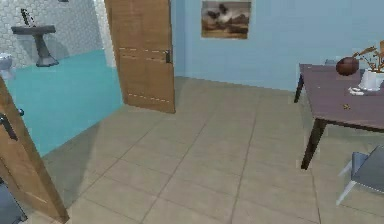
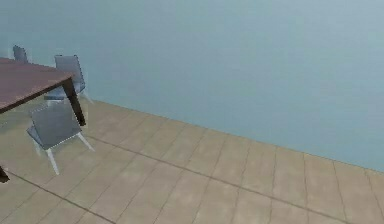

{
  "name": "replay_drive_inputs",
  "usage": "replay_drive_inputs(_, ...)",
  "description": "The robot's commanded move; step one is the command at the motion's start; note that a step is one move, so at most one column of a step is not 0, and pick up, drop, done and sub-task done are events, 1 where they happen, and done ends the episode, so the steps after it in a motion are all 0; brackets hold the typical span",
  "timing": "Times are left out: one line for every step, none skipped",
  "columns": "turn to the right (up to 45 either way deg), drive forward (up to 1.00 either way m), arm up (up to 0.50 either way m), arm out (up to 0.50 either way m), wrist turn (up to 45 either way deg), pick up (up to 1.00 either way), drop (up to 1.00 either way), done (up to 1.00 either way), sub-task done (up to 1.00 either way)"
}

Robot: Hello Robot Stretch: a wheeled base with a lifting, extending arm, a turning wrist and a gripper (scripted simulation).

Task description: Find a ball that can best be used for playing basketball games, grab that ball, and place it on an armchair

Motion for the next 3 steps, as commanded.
replay_drive_inputs(9.0, 0.00, 0.00, 0.00, 0.0, 0.00, 0.00, 0.00, 0.00)
replay_drive_inputs(0.0, 1.00, 0.00, 0.00, 0.0, 0.00, 0.00, 0.00, 0.00)
replay_drive_inputs(3.0, 0.00, 0.00, 0.00, 0.0, 0.00, 0.00, 0.00, 0.00)
